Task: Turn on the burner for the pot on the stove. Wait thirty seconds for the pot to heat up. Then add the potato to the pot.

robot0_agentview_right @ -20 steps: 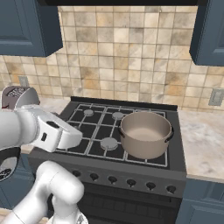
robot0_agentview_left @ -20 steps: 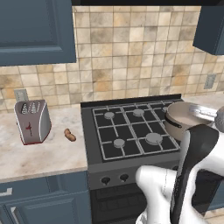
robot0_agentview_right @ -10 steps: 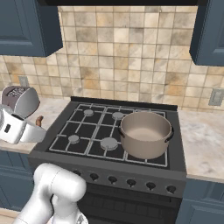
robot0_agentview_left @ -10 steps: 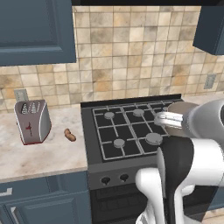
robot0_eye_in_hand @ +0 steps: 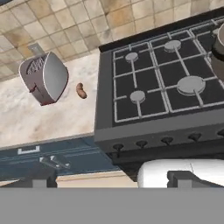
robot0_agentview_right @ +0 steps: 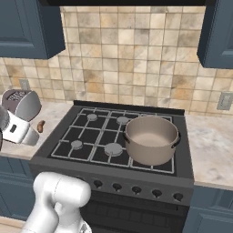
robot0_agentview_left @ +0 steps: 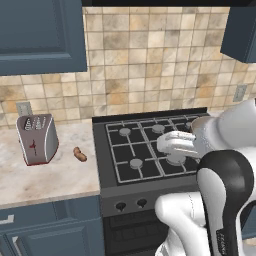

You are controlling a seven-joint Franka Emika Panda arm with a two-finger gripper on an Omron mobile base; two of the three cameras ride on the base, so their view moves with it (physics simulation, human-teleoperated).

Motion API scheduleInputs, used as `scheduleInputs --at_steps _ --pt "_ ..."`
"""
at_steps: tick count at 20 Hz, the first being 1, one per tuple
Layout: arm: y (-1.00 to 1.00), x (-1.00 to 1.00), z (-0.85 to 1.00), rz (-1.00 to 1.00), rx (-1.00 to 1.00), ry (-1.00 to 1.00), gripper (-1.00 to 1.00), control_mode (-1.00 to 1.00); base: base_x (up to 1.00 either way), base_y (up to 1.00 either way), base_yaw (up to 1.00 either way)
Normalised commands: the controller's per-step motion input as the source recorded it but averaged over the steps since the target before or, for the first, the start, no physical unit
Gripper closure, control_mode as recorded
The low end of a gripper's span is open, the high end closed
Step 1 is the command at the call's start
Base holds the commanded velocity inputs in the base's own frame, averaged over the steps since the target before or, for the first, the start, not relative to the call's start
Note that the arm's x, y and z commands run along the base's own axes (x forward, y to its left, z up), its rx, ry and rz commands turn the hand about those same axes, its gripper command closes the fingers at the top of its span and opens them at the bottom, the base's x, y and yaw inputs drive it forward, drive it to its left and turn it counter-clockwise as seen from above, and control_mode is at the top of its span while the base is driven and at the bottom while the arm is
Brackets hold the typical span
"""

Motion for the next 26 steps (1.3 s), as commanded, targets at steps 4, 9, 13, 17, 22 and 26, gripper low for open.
scheduleInputs --at_steps 4,9,13,17,22,26 --pt "0.67 0.05 0.0 0.32 0.02 0.16 -1.0 -1.0 0.0 0.0 0.0" --pt "0.62 0.0 -0.04 0.2 0.0 0.04 -1.0 -1.0 0.0 0.0 0.0" --pt "0.5 0.0 -0.21 0.16 0.0 0.0 -1.0 -1.0 0.0 0.0 0.0" --pt "0.39 0.01 -0.17 0.18 -0.05 -0.12 -1.0 -1.0 0.0 0.0 0.0" --pt "0.13 0.22 -0.37 0.15 -0.01 -0.05 -1.0 -1.0 0.0 0.0 0.0" --pt "0.04 0.41 -0.39 0.13 0.0 -0.03 -1.0 -1.0 0.0 0.0 0.0"
